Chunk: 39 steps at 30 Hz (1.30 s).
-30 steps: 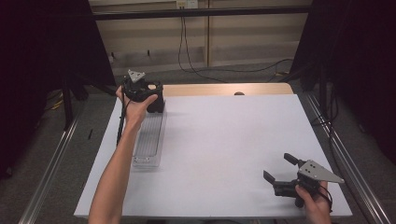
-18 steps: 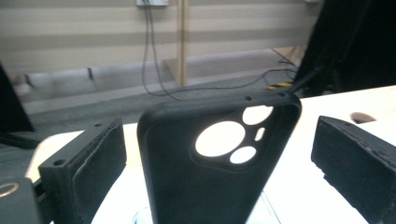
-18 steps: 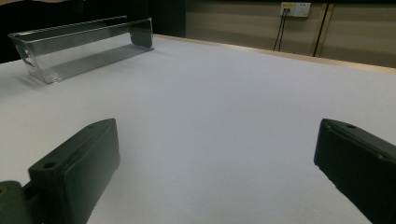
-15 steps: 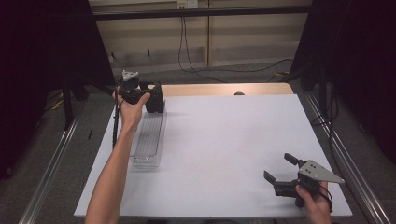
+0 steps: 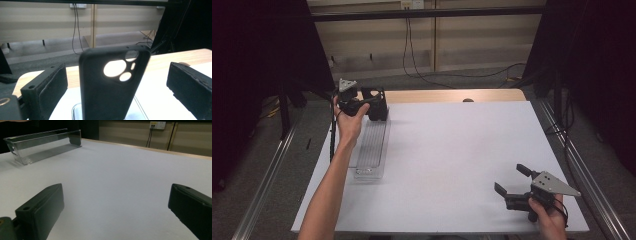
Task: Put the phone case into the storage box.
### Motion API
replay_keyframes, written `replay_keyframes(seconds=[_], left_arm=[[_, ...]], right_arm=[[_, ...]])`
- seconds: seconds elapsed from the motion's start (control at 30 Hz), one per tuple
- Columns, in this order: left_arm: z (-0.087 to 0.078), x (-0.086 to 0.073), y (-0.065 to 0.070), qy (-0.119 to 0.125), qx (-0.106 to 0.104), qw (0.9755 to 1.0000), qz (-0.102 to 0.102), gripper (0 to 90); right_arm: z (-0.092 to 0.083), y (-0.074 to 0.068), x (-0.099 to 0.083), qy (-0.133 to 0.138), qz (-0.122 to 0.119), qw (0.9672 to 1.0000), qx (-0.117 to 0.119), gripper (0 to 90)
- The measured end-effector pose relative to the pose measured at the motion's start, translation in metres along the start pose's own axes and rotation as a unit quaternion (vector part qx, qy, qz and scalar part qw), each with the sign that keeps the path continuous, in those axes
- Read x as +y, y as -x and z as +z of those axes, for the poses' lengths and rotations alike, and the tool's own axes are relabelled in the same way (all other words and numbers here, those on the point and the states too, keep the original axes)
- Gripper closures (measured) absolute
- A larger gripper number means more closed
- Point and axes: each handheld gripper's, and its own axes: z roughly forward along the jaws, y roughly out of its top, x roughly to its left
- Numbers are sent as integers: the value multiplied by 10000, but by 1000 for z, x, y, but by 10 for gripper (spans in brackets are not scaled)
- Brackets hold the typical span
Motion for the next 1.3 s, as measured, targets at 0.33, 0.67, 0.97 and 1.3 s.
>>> replay_keyframes(seconds=[0.33,0.67,0.97,1.3], left_arm=[[-11,-9,2,22,-132,9999,47,36],[-26,-13,3,139,-484,9987,82,22],[-36,-22,11,174,-652,9975,214,25],[-55,-27,23,295,-952,9947,238,28]], right_arm=[[-1,-1,2,27,3,10000,-38,0],[0,-2,3,39,-10,10000,-52,0],[0,-2,3,63,-23,9999,-79,0],[-1,-3,4,83,-39,9999,-88,0]])
